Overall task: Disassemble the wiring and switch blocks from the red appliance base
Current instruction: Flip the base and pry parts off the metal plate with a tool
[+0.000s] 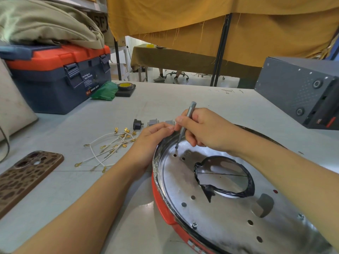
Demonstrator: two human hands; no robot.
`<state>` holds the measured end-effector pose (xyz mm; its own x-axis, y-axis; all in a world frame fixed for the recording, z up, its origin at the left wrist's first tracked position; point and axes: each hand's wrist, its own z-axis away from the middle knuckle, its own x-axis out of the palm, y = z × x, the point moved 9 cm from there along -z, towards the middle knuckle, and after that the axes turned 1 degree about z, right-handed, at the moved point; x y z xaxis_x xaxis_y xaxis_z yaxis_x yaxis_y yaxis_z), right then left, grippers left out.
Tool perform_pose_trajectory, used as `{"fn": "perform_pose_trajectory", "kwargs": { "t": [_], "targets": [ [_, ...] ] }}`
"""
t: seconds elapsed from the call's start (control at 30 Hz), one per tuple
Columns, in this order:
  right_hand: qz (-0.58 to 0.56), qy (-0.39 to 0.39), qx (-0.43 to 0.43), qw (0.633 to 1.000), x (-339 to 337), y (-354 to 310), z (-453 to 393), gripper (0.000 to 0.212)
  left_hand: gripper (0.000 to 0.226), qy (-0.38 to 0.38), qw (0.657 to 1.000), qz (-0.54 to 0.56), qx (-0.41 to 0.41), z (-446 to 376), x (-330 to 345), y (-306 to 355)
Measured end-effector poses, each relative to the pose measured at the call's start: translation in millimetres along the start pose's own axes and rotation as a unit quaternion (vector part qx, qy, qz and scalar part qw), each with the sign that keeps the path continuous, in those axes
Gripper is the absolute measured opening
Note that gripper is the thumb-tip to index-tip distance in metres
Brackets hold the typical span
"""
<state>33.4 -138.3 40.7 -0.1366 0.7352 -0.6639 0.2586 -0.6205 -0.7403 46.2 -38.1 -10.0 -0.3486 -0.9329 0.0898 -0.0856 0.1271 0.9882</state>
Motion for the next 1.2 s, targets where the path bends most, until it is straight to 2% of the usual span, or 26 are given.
{"fn": "perform_pose_trajectory", "kwargs": {
  "t": [0.17, 0.43, 0.57, 0.97, 1.2],
  "targets": [
    [-0.022, -0.018, 0.006, 1.0, 1.6, -3.4, 2.2, 0.033, 0.021, -0.004, 1.0, 0.001, 0.001, -0.2, 1.4, 0.9],
    [-0.025, -0.026, 0.018, 0.999, 1.7, -2.5, 2.7, 0.037, 0.019, -0.007, 1.0, -0.012, 0.007, 0.4, 1.9, 2.6],
    [-0.034, -0.025, -0.003, 0.999, 3.2, -5.2, 3.7, 0.04, 0.019, 0.001, 1.0, -0.008, 0.003, -0.1, 0.3, 1.7],
    [-0.104, -0.025, -0.005, 0.994, 0.0, -0.2, 3.8, 0.021, 0.019, 0.006, 1.0, -0.015, -0.003, 0.1, -0.8, 0.6],
    [-0.081, -0.013, -0.008, 0.997, -0.7, -1.9, 4.4, 0.034, 0.019, 0.007, 1.0, -0.017, -0.002, 0.2, -1.1, 0.9]
  ]
}}
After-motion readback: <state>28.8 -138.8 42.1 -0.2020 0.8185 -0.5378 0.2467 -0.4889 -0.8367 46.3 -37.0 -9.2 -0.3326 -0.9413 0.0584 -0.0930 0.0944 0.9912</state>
